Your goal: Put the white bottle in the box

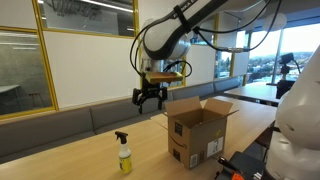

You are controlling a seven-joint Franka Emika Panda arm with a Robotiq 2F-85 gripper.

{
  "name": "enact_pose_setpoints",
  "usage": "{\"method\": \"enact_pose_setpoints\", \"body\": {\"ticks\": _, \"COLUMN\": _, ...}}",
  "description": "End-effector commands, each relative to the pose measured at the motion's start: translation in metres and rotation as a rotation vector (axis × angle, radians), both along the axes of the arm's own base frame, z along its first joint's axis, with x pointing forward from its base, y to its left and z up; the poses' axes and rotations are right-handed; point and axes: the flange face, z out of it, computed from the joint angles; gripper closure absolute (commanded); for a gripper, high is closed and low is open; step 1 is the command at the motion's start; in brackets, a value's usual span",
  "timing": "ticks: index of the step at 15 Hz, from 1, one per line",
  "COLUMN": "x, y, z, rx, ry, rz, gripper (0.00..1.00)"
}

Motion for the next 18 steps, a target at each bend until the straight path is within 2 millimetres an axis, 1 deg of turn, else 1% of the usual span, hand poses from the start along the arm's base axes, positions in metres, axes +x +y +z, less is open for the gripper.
{"method": "enact_pose_setpoints", "body": {"ticks": 1, "x": 0.030, "y": -0.002, "z": -0.017, "rx": 0.026, "ry": -0.066, "rz": 0.118, "gripper": 0.00}}
{"method": "enact_pose_setpoints", "body": {"ticks": 6, "x": 0.071, "y": -0.005, "z": -0.059, "rx": 0.050, "ry": -0.094, "rz": 0.266, "gripper": 0.00}}
{"method": "enact_pose_setpoints", "body": {"ticks": 9, "x": 0.097, "y": -0.003, "z": -0.082, "rx": 0.060, "ry": -0.085, "rz": 0.345, "gripper": 0.00}}
{"method": "enact_pose_setpoints", "body": {"ticks": 13, "x": 0.132, "y": 0.001, "z": -0.106, "rx": 0.054, "ry": -0.053, "rz": 0.437, "gripper": 0.00}}
{"method": "enact_pose_setpoints", "body": {"ticks": 18, "x": 0.162, "y": 0.007, "z": -0.131, "rx": 0.064, "ry": -0.048, "rz": 0.499, "gripper": 0.00}}
